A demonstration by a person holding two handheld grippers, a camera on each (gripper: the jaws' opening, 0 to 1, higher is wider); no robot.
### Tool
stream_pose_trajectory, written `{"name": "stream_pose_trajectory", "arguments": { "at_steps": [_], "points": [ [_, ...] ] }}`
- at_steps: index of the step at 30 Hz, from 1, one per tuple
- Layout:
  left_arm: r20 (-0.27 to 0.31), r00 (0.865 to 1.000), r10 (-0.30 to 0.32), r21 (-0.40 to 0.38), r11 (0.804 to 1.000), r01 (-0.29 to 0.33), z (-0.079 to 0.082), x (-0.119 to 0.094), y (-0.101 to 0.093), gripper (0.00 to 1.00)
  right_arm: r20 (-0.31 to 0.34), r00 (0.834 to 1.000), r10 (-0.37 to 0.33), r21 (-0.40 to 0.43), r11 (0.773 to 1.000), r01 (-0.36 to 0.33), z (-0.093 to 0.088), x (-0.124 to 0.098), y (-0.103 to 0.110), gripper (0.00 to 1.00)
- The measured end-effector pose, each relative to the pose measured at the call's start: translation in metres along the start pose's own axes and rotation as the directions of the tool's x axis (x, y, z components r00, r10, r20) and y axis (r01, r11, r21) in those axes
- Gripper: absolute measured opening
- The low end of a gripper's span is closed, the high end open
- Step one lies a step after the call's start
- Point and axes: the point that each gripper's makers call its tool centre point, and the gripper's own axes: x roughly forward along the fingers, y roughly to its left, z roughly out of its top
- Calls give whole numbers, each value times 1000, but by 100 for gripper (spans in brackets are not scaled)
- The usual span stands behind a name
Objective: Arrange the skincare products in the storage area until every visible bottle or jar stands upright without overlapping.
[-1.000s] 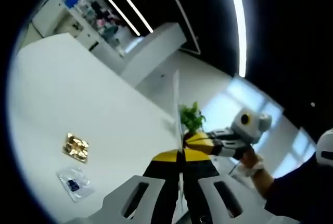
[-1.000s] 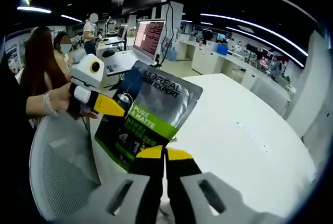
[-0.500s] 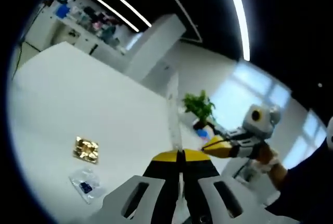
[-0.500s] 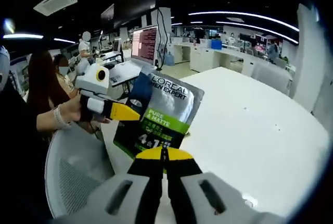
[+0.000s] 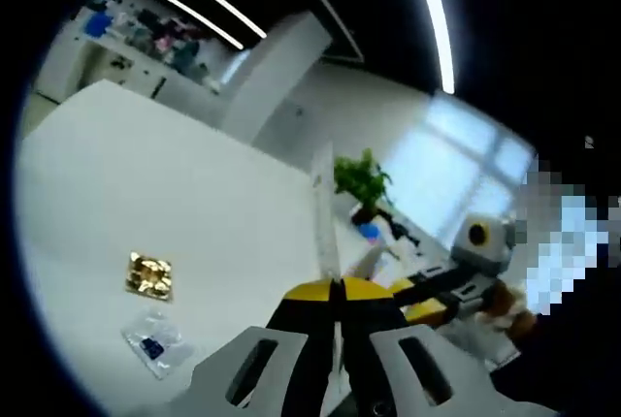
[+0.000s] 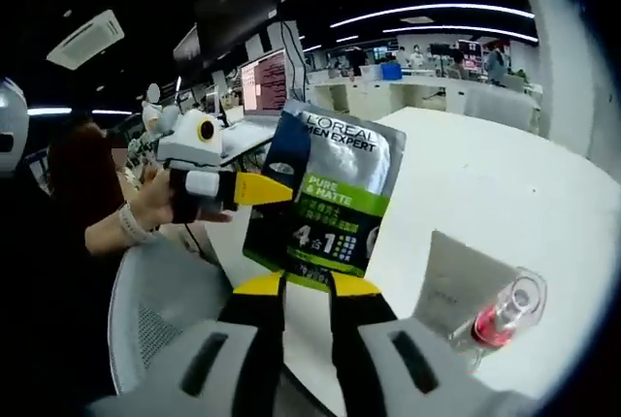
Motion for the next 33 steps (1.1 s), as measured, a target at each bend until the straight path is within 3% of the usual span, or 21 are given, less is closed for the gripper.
{"name": "stream_pose_trajectory", "arguments": {
  "at_steps": [7,13,15,21,27,33],
  "points": [
    [-46,999,-29,9,1000,30,-4,-5,-3,0,26,1000,8,141,990,-12,-23,-1,1,20],
    [-60,995,-81,-15,997,80,-2,-12,-8,0,12,1000,3,208,978,-5,-40,2,2,27],
    [-61,994,-91,-22,996,90,-1,-13,-9,0,37,999,10,237,971,-19,-40,1,2,28],
    [-75,985,-156,-66,986,151,-2,-16,-15,0,145,985,97,379,914,-146,-34,2,9,33],
    [-68,975,-211,-126,971,201,-2,-16,-18,0,290,948,134,448,856,-258,-15,-3,12,30],
    [-58,973,-225,-155,964,214,-1,-14,-16,0,336,930,146,489,817,-305,-13,-6,13,22]
  ]
}}
